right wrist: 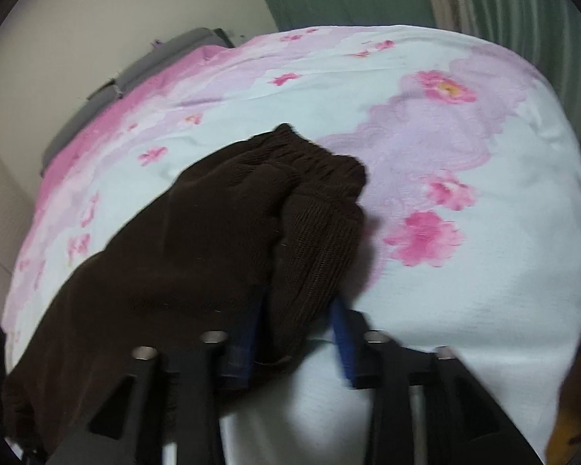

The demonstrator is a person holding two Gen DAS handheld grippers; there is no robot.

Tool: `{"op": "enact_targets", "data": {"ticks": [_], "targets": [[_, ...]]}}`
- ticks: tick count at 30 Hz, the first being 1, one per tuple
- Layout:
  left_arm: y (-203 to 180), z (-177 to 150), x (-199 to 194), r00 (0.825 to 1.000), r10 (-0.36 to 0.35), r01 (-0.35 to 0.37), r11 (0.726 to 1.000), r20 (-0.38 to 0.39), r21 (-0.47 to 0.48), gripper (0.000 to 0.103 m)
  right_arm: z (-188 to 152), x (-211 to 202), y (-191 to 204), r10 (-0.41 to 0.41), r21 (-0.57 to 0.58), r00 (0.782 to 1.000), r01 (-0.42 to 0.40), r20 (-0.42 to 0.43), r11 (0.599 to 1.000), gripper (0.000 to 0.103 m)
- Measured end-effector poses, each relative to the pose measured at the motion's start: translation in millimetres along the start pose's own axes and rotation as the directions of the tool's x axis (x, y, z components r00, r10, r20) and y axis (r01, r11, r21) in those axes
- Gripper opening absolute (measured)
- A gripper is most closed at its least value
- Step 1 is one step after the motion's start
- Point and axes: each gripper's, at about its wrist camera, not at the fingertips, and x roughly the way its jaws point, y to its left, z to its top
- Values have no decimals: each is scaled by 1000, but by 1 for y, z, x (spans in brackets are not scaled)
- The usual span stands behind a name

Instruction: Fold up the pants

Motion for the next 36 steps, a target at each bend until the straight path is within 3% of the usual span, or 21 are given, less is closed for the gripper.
{"op": "enact_targets", "data": {"ticks": [1,3,8,13,19,24,26,28,32,36], "targets": [[0,0,-4,1000,-3,3,1000,1,-2,43,-1,-5,-2,-14,5,1000,14,12,1000,60],[1,-2,-15,1000,-4,4,1000,23,-8,63,-3,-17,-6,-23,10,999,23,48,1000,63],[0,5,-48,995,-11,6,999,104,50,69,-6,-48,-5,40,-21,995,-39,89,999,64],[4,22,-78,980,-39,14,992,195,128,88,-10,-76,27,205,-142,974,-190,96,971,65],[10,47,-77,975,-130,88,971,182,222,88,-18,-98,91,380,-309,922,-341,76,888,65],[-1,57,-68,959,-216,165,952,184,257,85,-23,-107,130,455,-378,889,-405,50,832,65],[-10,58,-59,951,-267,219,936,153,274,76,-26,-107,135,460,-387,887,-408,48,827,65],[-15,58,-50,948,-298,260,929,114,265,74,-28,-104,138,463,-396,886,-412,37,821,65],[-23,54,-38,953,-286,249,927,100,279,74,-35,-96,141,439,-416,898,-391,20,821,65],[-21,47,-22,971,-233,208,933,52,293,74,-44,-83,138,408,-420,913,-372,-5,828,65]]}}
